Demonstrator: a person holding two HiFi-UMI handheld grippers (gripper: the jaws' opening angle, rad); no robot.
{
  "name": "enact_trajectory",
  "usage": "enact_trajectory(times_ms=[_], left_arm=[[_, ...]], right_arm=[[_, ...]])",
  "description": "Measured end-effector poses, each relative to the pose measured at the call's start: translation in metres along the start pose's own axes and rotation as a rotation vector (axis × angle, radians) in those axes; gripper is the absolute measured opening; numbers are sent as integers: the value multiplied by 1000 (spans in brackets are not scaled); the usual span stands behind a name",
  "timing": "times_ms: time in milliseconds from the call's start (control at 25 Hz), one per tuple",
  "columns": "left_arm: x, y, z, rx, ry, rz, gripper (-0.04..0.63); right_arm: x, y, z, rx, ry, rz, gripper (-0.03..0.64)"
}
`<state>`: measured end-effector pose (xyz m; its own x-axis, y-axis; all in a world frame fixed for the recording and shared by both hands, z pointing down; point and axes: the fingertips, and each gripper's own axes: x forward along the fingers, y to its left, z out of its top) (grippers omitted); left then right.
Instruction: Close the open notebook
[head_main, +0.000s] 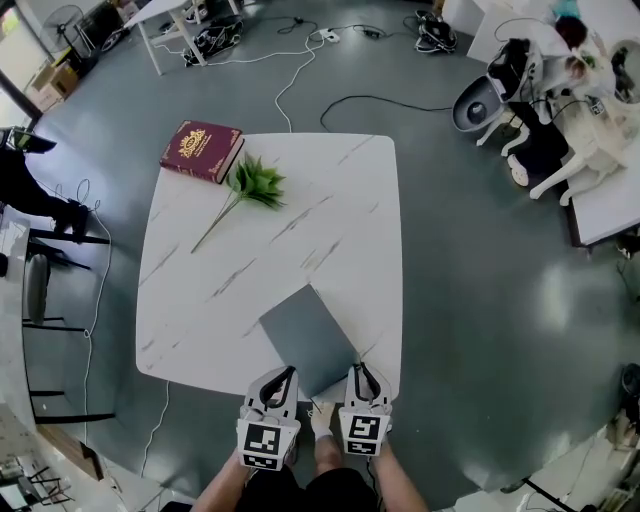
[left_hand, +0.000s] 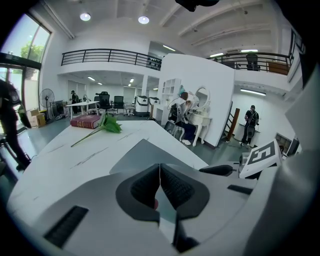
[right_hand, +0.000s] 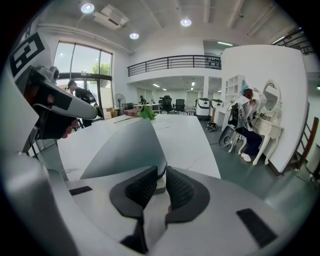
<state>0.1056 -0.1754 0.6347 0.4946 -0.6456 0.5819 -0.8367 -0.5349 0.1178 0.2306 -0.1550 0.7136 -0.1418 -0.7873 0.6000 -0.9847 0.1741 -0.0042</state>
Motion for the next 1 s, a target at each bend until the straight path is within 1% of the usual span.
enact_trajectory(times_ms=[120, 160, 200, 240, 280, 520, 720, 840, 1000], left_arm=[[-1, -2, 2, -1, 0, 0, 25], [-1, -2, 1, -1, 0, 0, 25], [-1, -2, 1, -1, 0, 0, 26], [-1, -2, 1, -2, -1, 0, 25], [-2, -3, 1, -2, -2, 0, 25], [-7, -6, 4, 4, -13, 2, 25], [-18, -7, 14, 9, -39, 10, 26], [-31, -9, 24, 16, -64, 17, 25], [-52, -12, 44, 34, -109, 26, 25]], right_arm=[[-4, -3, 1, 17, -8, 11, 111], [-5, -3, 1, 28, -14, 24, 144], [-5, -3, 1, 38, -18, 39, 209], [-5, -3, 1, 44, -20, 52, 245], [-5, -2, 2, 46, -20, 60, 254], [-9, 1, 6, 31, -23, 68, 262], [-19, 5, 14, 16, -36, 73, 262], [-32, 6, 29, 1, -62, 71, 261], [-54, 8, 61, -16, -122, 73, 247]])
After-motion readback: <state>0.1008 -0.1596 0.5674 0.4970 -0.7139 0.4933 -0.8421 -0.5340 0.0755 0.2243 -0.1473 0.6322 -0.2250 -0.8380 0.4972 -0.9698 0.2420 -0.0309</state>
